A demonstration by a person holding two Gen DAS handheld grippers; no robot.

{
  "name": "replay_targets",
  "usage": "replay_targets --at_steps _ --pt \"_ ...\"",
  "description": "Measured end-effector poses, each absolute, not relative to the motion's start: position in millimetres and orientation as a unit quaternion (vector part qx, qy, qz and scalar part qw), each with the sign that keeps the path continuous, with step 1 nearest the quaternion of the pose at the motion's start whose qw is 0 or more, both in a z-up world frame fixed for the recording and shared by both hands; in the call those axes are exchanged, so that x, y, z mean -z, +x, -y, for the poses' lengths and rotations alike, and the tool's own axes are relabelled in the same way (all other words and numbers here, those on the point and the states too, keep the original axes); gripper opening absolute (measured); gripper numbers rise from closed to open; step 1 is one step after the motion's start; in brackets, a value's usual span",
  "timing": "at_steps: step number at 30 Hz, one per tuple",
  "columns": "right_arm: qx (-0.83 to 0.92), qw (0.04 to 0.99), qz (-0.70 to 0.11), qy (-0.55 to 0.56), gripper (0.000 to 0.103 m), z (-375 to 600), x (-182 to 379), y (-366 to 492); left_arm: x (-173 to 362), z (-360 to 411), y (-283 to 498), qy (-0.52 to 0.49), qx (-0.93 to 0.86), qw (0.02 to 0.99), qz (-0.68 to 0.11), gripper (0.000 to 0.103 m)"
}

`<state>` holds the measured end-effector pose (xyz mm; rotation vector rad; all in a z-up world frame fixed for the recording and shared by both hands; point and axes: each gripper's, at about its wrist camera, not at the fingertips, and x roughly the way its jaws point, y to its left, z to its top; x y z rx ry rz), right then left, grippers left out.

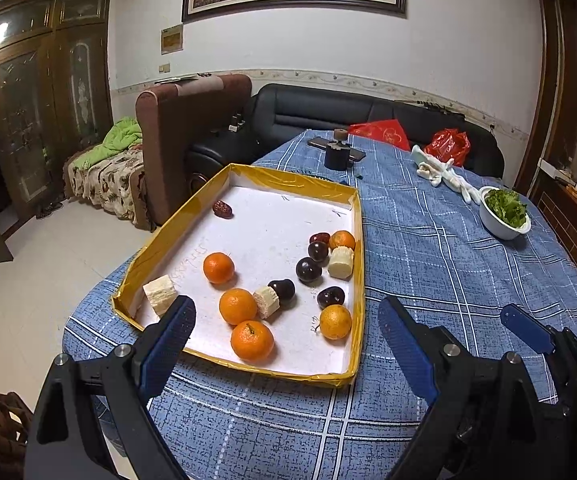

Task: Organize fruits

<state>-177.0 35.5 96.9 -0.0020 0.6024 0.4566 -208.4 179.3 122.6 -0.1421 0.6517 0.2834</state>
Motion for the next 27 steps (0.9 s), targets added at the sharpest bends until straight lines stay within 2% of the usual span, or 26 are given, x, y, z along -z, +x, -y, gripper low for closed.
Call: replay_targets --at_steps 27 --pt "-0.228 0.931 -0.284 -0.003 0.094 -37.0 -100.8 -185.1 -127.4 -179.5 -216.8 -0.070 -0.142 0.937 -0.312 0.093"
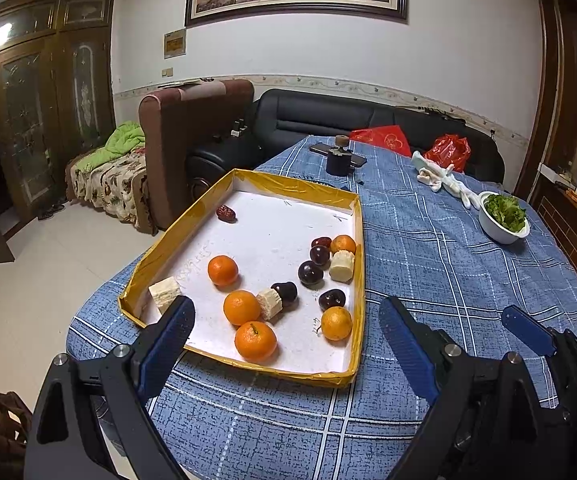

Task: Organize fruits

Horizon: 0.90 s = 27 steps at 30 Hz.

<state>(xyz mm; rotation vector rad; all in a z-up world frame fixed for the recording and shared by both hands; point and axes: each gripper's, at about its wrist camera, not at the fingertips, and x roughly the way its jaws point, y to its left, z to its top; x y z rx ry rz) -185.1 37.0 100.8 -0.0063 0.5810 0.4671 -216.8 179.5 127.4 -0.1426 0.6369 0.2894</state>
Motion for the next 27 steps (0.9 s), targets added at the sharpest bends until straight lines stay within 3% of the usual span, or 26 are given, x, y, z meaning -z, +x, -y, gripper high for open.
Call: replay_targets --at_steps 27 --pt "-0.219 0.932 -0.290 0.002 0.095 -33.3 -92.5 -179.3 -119.4 -184.6 -212.0 -0.078 -0.147 0.933 -0.319 0.093"
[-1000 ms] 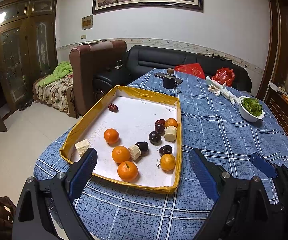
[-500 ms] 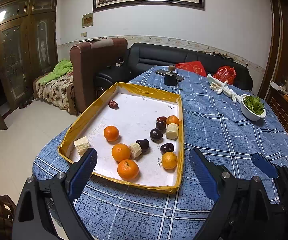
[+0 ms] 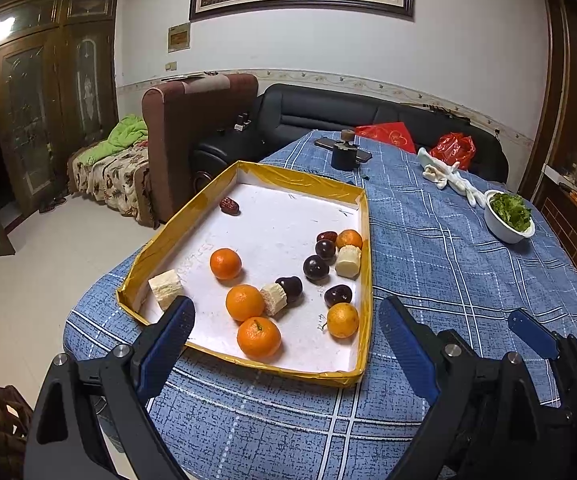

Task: Organize fruits

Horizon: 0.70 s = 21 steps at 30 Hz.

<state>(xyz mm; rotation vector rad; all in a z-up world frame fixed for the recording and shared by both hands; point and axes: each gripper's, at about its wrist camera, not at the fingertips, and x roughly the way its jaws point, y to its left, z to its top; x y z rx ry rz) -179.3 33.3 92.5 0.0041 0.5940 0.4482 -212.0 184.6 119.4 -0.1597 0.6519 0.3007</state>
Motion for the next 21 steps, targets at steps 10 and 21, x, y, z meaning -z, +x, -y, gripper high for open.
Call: replay_targets --at_steps 10,21 --pt "-0.226 0.930 -0.289 0.001 0.096 -34.7 -90.1 -179.0 -115.9 -182.5 -210.9 -0.078 -0.149 0.933 -0.319 0.093" --pt "-0.235 0.933 -0.273 0.008 0.096 -30.1 -98.4 -181.1 -154.4 -176.9 -263.2 -0.025 -0.282 0.947 -0.150 0.103"
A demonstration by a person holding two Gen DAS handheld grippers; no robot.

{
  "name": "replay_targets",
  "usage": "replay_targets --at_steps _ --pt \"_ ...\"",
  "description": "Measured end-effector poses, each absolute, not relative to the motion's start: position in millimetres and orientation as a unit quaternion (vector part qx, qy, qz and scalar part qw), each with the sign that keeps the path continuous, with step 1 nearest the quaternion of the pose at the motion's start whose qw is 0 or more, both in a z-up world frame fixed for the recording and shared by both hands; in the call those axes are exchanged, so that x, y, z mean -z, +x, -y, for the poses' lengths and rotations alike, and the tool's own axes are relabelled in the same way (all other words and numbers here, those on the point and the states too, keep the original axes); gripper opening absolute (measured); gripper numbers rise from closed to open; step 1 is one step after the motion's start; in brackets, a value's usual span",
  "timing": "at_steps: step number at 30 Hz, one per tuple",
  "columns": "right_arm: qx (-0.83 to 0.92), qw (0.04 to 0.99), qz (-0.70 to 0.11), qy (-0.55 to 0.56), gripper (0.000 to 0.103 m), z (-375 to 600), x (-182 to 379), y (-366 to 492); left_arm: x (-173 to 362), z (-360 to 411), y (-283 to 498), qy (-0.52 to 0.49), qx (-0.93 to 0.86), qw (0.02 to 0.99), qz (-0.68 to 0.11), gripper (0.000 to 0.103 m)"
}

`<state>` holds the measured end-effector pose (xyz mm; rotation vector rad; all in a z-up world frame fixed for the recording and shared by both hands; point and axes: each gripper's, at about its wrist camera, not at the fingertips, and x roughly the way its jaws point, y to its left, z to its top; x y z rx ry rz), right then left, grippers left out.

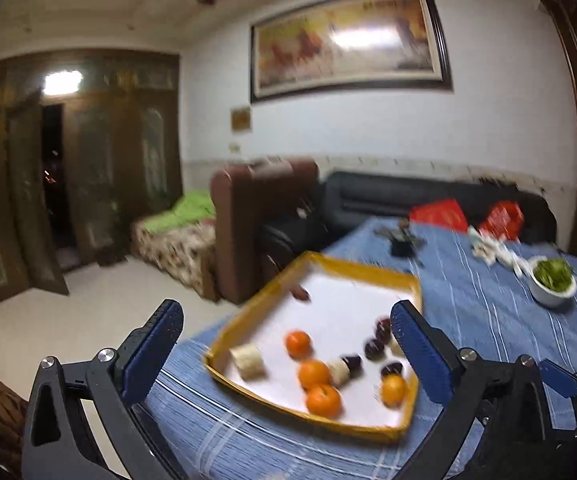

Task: Organize fruits

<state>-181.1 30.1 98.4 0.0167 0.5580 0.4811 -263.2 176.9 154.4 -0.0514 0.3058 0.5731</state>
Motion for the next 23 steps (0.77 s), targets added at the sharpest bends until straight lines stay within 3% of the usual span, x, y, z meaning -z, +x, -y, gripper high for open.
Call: replay_targets --at_steps 13,23 --pt "-0.257 0.927 -0.274 -0.009 0.098 -40.7 -103.0 -181.5 -133.7 -182.5 -229.6 -0.046 -0.208 0.939 -0.270 0.103" --pt "-0.280 0.914 -0.294 -0.025 0.099 -55.9 -97.3 -176.8 -130.3 -185.5 -220.4 -0.054 -0.191 0.935 -0.294 0.103"
